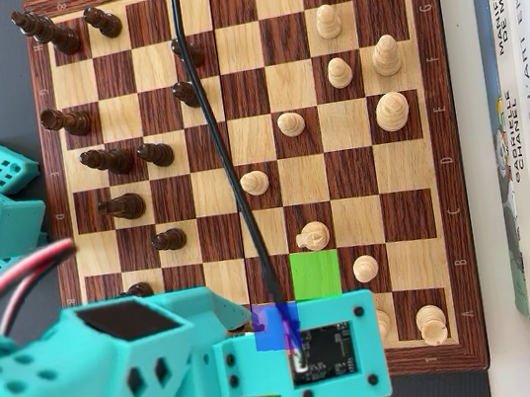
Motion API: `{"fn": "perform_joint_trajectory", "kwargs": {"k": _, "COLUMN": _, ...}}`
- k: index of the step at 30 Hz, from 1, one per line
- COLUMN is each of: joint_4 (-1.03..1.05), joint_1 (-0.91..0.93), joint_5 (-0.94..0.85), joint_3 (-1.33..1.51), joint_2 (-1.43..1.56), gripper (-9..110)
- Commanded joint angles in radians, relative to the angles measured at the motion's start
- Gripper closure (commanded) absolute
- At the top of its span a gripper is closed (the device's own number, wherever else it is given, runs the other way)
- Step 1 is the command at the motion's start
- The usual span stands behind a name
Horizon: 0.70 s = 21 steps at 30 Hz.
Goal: Play chess
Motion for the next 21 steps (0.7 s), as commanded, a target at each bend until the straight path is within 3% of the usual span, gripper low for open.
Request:
{"fn": "perform_joint_trajectory", "kwargs": {"k": 1, "joint_4": 0.002, "joint_1": -0.011, "joint_5": 0.005, "joint_3": -0.034, "joint_2": -0.008, "gripper": 86}}
{"fn": "perform_joint_trajectory", "kwargs": {"k": 21, "joint_4": -0.009, "joint_1": -0.003, "joint_5": -0.003, "joint_3": -0.037, "joint_2": -0.021, "gripper": 86}}
